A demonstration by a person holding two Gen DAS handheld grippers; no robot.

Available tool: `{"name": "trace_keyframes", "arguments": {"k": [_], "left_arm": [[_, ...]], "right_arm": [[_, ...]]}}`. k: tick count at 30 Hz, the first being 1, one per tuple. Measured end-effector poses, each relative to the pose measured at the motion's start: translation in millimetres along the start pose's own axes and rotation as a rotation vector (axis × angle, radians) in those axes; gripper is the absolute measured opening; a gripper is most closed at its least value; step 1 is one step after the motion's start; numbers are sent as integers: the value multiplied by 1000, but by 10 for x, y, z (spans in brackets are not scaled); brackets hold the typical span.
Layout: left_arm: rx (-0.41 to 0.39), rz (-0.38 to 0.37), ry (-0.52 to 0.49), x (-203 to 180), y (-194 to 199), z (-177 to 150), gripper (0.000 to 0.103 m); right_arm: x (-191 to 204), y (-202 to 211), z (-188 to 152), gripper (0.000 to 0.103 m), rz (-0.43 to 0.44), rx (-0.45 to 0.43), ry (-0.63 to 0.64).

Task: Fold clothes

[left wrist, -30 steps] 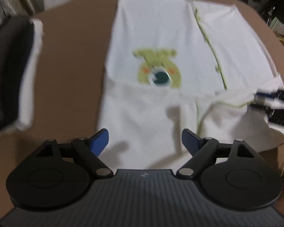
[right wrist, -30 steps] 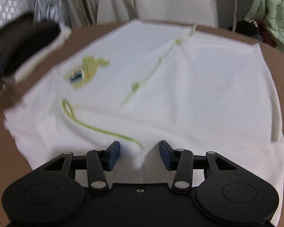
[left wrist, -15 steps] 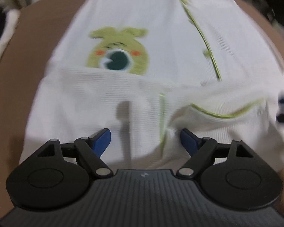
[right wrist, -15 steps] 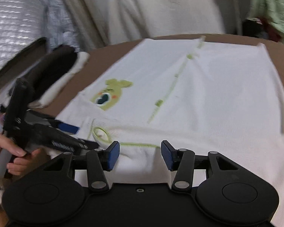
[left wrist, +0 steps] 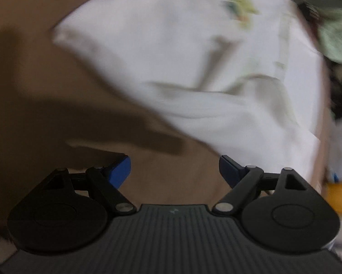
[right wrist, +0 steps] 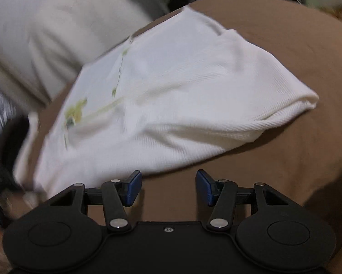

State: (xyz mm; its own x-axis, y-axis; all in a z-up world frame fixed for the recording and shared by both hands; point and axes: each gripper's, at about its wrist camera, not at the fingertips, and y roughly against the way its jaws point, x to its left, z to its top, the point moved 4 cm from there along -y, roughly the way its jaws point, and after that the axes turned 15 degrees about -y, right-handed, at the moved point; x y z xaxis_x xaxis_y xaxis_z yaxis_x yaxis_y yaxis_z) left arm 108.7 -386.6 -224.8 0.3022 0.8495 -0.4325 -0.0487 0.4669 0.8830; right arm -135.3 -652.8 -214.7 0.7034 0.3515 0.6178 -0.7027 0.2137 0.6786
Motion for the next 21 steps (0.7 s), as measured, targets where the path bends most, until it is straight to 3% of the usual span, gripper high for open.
{"name": "trace_keyframes", "arguments": {"k": [2, 5, 7, 9, 10, 12, 13, 14, 15, 16, 19, 21], "left_arm": [[-64, -1, 58, 34, -14, 19, 85], [-234, -45, 116, 82, 27, 134, 85], [-302, -128, 196, 185, 10, 183, 94], [-347, -217, 299, 300, -15, 175, 98], [-355, -224, 309, 293, -22, 168, 98], [-339, -180, 222, 178, -13, 186, 94], [-331, -158, 178, 120, -8, 195, 84], [-323, -136, 131, 56, -3, 200, 71], [-316, -114, 78, -22, 10, 190, 66], [-314, -100, 44, -46, 33, 170, 59], [-306, -72, 20, -27, 39, 159, 52], [-300, -60, 21, -7, 43, 163, 52]], "right_arm": [[-61, -36, 38, 65, 14, -37, -83], [-152, -96, 90, 66, 33, -92, -205], [-192, -201, 80, 67, 36, -132, -245], [-130, -283, 46, 69, 35, -203, -164], [-96, -325, 46, 69, 24, -225, -136], [-38, -405, 57, 70, 7, -266, -88], [-46, -439, 104, 70, 20, -278, -99], [-59, -469, 151, 67, 32, -289, -111], [-83, -490, 201, 61, 42, -299, -131], [-107, -501, 251, 40, 47, -305, -145], [-135, -426, 358, 13, 36, -297, -119], [-103, -352, 408, 12, 40, -312, -87]]}}
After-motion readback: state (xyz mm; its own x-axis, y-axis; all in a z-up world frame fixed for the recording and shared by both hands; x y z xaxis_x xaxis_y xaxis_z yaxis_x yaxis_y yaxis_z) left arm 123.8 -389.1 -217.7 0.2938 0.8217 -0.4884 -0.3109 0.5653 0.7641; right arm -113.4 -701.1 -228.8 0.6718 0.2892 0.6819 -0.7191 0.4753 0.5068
